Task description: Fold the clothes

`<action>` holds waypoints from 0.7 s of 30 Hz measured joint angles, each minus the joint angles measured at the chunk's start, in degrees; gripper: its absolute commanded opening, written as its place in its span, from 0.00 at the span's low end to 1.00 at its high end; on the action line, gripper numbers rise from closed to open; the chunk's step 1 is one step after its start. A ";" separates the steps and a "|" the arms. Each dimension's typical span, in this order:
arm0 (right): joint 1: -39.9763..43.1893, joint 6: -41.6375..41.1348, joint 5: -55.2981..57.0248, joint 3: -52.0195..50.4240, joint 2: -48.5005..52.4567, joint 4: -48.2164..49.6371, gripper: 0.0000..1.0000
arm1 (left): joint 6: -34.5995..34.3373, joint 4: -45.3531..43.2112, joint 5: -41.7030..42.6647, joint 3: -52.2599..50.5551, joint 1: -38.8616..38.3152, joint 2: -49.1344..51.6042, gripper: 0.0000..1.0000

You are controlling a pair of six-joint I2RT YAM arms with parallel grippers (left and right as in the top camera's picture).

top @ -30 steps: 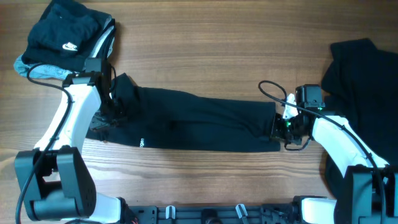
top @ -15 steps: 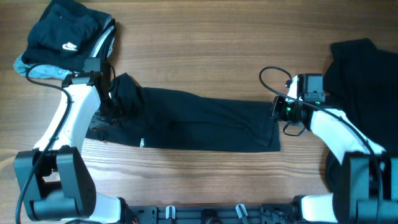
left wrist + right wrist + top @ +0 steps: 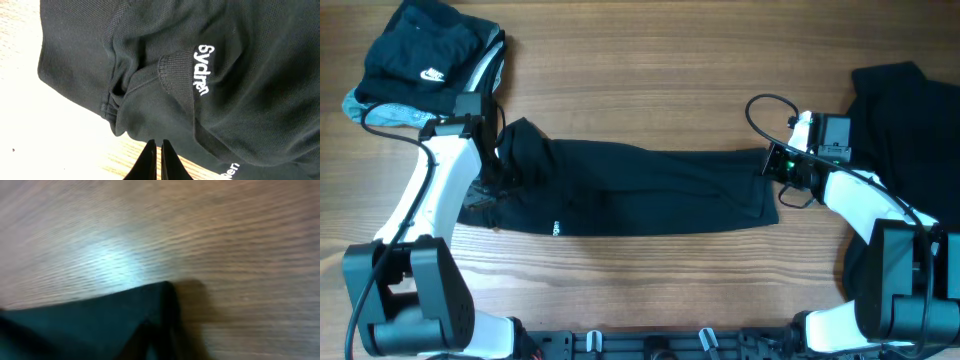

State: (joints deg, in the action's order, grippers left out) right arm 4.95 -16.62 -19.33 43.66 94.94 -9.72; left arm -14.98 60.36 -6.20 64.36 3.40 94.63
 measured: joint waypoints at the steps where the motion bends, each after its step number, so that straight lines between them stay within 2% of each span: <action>1: -0.02 0.28 -1.01 0.02 0.00 0.26 0.31 | 0.00 -0.11 0.00 0.00 0.00 -0.04 0.06; 2: -0.02 0.61 -2.01 0.02 0.00 0.04 0.28 | -0.02 -0.17 0.00 0.00 0.00 -0.04 0.06; 3: -0.02 0.66 -2.62 0.02 0.00 -0.48 0.14 | -0.02 -0.15 0.00 0.00 0.00 -0.04 0.06; 5: -0.02 1.14 -3.37 0.02 0.00 -2.08 0.04 | -0.02 -0.24 0.00 0.00 0.00 -0.04 0.06; 14: 1.92 -0.04 -1.49 0.00 0.00 3.76 0.05 | 0.00 -0.63 0.00 0.00 0.00 -0.04 0.05; 15: 1.90 -0.07 -2.05 0.02 0.00 4.96 0.11 | -0.02 -0.61 0.00 0.00 0.00 -0.04 0.05; 17: 1.90 -0.74 -2.71 0.02 0.00 6.08 0.49 | 0.00 -0.59 0.00 0.00 0.00 -0.04 0.09; 18: 1.92 -1.05 -2.78 0.02 0.00 6.21 0.58 | 0.00 -0.61 0.00 0.00 0.00 -0.04 0.16; 19: 1.92 -1.20 -2.80 0.02 0.00 6.19 0.61 | -0.17 -0.61 0.00 0.00 0.00 -0.04 0.28; 21: 1.92 -1.36 -3.26 0.02 0.00 5.97 0.59 | -0.46 -0.59 -0.02 0.00 0.00 -0.04 0.33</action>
State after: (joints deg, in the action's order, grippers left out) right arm 6.87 -17.98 -22.59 43.68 94.94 -3.75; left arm -15.44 59.77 -6.22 64.36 3.40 94.59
